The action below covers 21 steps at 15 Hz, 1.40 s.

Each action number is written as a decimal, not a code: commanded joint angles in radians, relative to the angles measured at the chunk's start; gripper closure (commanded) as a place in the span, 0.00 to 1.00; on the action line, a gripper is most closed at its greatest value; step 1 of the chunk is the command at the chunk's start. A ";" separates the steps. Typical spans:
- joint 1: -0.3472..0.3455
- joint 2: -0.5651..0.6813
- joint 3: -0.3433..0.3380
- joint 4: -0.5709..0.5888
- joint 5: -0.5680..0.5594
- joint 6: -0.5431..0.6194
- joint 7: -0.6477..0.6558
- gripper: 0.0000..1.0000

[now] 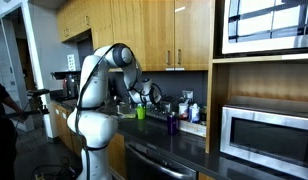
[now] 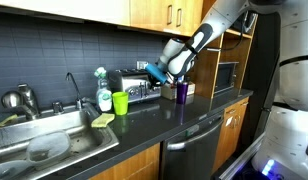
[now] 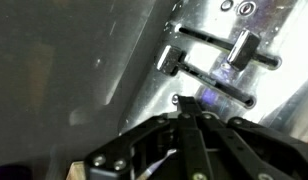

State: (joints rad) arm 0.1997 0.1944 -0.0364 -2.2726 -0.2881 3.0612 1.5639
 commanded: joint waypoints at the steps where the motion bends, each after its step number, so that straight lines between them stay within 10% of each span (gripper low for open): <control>1: 0.016 0.024 -0.017 0.028 -0.014 0.017 0.028 1.00; 21: 0.000 0.001 0.000 0.001 0.002 -0.001 0.001 0.99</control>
State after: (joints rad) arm 0.2000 0.1957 -0.0359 -2.2713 -0.2865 3.0603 1.5652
